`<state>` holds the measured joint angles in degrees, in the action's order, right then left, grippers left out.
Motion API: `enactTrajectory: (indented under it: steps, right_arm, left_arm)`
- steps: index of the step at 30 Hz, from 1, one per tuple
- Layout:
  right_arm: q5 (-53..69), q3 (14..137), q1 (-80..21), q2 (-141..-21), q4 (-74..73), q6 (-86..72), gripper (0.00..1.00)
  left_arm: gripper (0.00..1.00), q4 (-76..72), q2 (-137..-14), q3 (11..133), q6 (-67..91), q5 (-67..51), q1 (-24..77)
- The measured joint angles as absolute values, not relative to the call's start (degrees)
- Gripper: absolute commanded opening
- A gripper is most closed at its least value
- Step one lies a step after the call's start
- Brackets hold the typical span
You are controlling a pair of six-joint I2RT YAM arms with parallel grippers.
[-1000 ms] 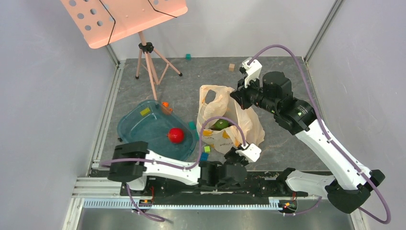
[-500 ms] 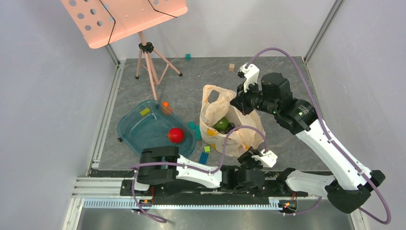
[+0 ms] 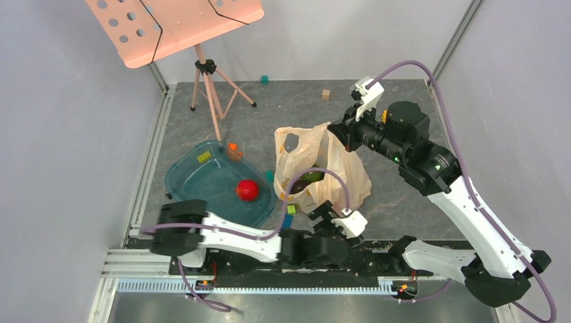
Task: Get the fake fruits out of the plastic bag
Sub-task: Adjust the plastic bag at the center of the board.
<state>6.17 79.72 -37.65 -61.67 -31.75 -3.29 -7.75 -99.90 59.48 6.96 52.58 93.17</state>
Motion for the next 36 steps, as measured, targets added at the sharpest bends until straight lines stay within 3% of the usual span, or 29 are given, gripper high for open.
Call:
enactTrajectory:
  steps: [9,19,29,34,36]
  right_arm:
    - [2.22,79.22,-37.65,-58.83,-27.51,-1.83,0.0]
    - [-0.4,77.95,-37.65,-58.65,-27.4,-0.73,0.0]
    - [-1.87,77.21,-37.65,-57.8,-27.03,0.67,0.0]
    - [-2.24,77.21,-37.65,-57.32,-27.0,0.82,0.0]
    - [-2.24,77.19,-37.65,-57.17,-27.0,0.93,0.0]
  left_arm:
    - [1.0,-1.67,-71.5,51.31,12.99,33.45,94.0]
    - [1.0,7.62,-58.26,50.78,14.35,14.87,94.0]
    - [1.0,12.73,-39.09,50.81,14.09,19.05,94.0]
    - [1.0,14.52,-35.9,50.83,13.72,25.19,94.0]
    - [0.95,14.94,-35.77,50.78,13.72,29.04,94.0]
